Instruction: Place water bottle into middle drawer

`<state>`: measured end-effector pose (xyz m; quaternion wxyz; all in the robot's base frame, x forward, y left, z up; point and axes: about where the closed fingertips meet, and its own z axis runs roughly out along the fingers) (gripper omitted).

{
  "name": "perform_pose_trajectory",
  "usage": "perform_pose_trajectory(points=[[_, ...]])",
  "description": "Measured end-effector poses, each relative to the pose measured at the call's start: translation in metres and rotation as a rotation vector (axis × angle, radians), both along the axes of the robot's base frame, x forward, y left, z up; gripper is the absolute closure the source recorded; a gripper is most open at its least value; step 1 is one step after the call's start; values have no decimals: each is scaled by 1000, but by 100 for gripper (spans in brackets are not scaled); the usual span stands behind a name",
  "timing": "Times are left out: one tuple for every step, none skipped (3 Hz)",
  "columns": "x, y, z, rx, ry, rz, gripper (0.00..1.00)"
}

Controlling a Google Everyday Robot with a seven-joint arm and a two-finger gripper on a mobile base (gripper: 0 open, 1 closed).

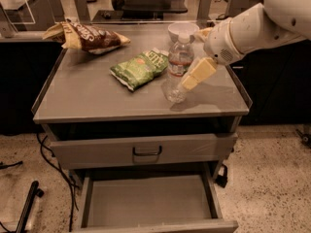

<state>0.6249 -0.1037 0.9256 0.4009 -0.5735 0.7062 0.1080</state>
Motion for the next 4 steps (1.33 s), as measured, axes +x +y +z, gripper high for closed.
perform_pose_trajectory(points=[[6,6,0,21,-2,10,0],[10,11,-6,26,12,16,0],[12,14,-13,28,36,16,0],[12,14,-13,28,36,16,19]])
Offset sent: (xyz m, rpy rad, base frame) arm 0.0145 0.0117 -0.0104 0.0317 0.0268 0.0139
